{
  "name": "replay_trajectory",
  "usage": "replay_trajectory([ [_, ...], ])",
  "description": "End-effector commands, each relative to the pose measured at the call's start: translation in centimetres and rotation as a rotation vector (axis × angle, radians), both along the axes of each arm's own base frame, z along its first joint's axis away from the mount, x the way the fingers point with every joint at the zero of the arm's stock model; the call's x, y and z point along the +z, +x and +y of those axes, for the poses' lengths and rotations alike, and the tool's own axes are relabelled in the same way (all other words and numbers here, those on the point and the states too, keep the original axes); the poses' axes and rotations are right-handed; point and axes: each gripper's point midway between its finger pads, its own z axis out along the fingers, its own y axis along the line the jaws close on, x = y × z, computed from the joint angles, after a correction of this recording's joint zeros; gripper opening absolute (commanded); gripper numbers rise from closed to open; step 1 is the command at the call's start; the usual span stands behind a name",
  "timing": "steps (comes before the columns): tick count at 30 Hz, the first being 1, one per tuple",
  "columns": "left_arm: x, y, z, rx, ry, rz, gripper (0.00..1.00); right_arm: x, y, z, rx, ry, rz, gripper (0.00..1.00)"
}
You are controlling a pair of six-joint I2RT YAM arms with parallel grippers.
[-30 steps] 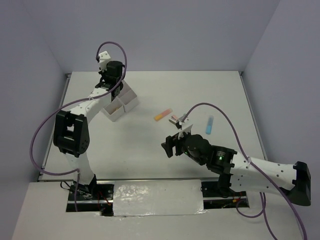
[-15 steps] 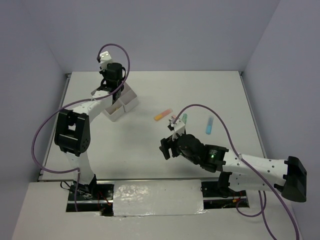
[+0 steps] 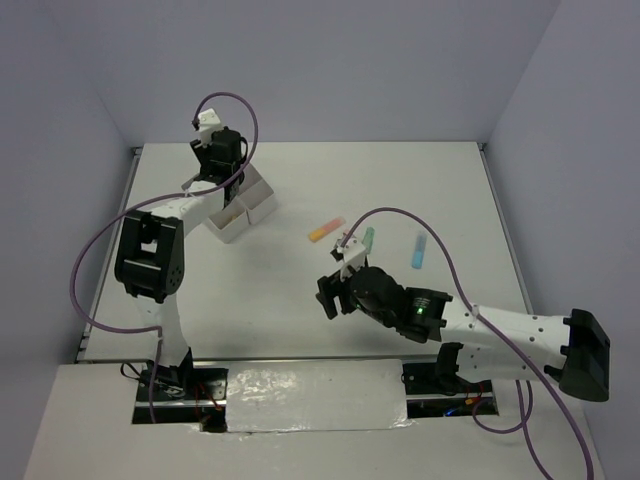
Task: Sort the stationery into containers
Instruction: Place the stationery in the storage box, then pick up the stationery from the center of the board.
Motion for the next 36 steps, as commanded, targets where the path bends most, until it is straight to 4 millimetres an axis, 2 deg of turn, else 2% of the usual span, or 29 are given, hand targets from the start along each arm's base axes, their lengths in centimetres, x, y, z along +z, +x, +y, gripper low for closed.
replay_trajectory([
  [1,2.8,0.9,-0.2,-0.001,-0.037,-0.096,0.67,2.4,0.6,1.1,0.0,0.06,-0.026,0.8],
  [4,3.2,0.7,-0.6,-0.014,-0.056,-0.105,0.76,2.2,0.8,0.9,-0.015,0.05,-0.01,0.8],
  [7,4.7,0.1,-1.1,-0.035,-0.091,-0.126,0.79,1.9,1.7,0.0,-0.075,0.053,0.019,0.8],
  [8,6.6,-0.4,-1.4,-0.045,-0.111,-0.16,0.8,1.8,2.1,-0.4,-0.092,0.062,0.036,0.8],
  [9,7.7,-0.6,-1.8,-0.058,-0.118,-0.169,0.81,1.8,2.6,-0.8,-0.119,0.07,0.056,0.81],
  [10,7.8,-1.2,-2.1,-0.07,-0.113,-0.126,0.82,1.7,3.1,-1.4,-0.161,0.092,0.092,0.81],
  [11,10.6,-1.4,-3.3,-0.102,-0.13,-0.153,0.86,0.9,4.9,-3.5,-0.251,0.08,0.128,0.81],
  [12,11.5,-1.6,-3.8,-0.122,-0.141,-0.136,0.9,0.6,5.6,-4.5,-0.298,0.084,0.156,0.8],
  [13,10.3,-2.8,-4.2,-0.146,-0.139,-0.025,0.93,0.0,6.0,-5.8,-0.358,0.082,0.194,0.81],
  [14,12.8,-3.1,-5.4,-0.209,-0.191,-0.045,0.94,-0.6,7.5,-7.7,-0.441,0.077,0.217,0.81],
  [15,13.1,-3.7,-6.0,-0.241,-0.212,-0.023,0.99,-0.5,8.1,-8.3,-0.471,0.083,0.235,0.81],
  [16,12.4,-4.7,-6.6,-0.277,-0.229,0.025,0.99,-1.6,9.1,-10.3,-0.554,0.046,0.269,0.81],
  [17,13.6,-5.9,-6.9,-0.312,-0.245,0.016,0.99,-2.1,9.7,-11.4,-0.6,0.029,0.285,0.81],
  [18,13.7,-6.8,-7.8,-0.366,-0.27,0.034,0.99,-1.7,10.5,-12.0,-0.641,0.033,0.295,0.81],
  [19,12.5,-7.9,-7.9,-0.373,-0.291,0.073,0.99,-3.0,11.0,-12.8,-0.676,-0.008,0.335,0.81],
  [20,13.2,-10.0,-7.8,-0.39,-0.306,0.086,0.99,-3.4,11.8,-13.8,-0.716,-0.013,0.347,0.81],
  [22,12.8,-12.7,-9.2,-0.482,-0.351,0.112,0.99,-3.2,13.2,-13.6,-0.725,-0.008,0.358,0.8],
  [23,11.9,-15.5,-9.2,-0.511,-0.376,0.124,0.99,-4.3,13.7,-13.6,-0.739,-0.042,0.385,0.8],
  [24,12.0,-16.9,-10.3,-0.582,-0.398,0.101,0.99,-3.6,15.0,-13.5,-0.755,-0.036,0.375,0.79],
  [25,11.7,-18.3,-10.6,-0.611,-0.402,0.095,0.99,-5.3,15.5,-13.8,-0.781,-0.089,0.411,0.78],
  [26,10.6,-20.8,-10.2,-0.634,-0.4,0.095,0.99,-5.7,16.0,-13.8,-0.79,-0.103,0.423,0.74],
  [27,10.5,-21.9,-10.2,-0.661,-0.383,0.081,0.99,-5.4,17.3,-13.7,-0.799,-0.098,0.419,0.72],
  [28,9.7,-22.9,-9.7,-0.649,-0.358,0.102,0.99,-7.2,17.7,-13.7,-0.807,-0.141,0.462,0.7],
  [30,9.8,-25.5,-8.7,-0.631,-0.316,0.113,0.99,-7.3,19.2,-13.6,-0.82,-0.148,0.46,0.65],
  [31,9.5,-26.8,-9.1,-0.672,-0.312,0.143,0.99,-8.5,19.5,-13.9,-0.833,-0.172,0.481,0.63],
  [32,9.8,-28.1,-8.7,-0.689,-0.291,0.13,0.99,-8.2,20.2,-13.5,-0.828,-0.16,0.48,0.62],
  [33,9.6,-29.3,-8.0,-0.694,-0.265,0.129,0.99,-9.2,20.5,-13.7,-0.832,-0.182,0.495,0.61],
  [36,8.7,-30.4,-7.6,-0.732,-0.202,0.127,0.99,-9.8,21.3,-13.4,-0.833,-0.204,0.504,0.59],
])
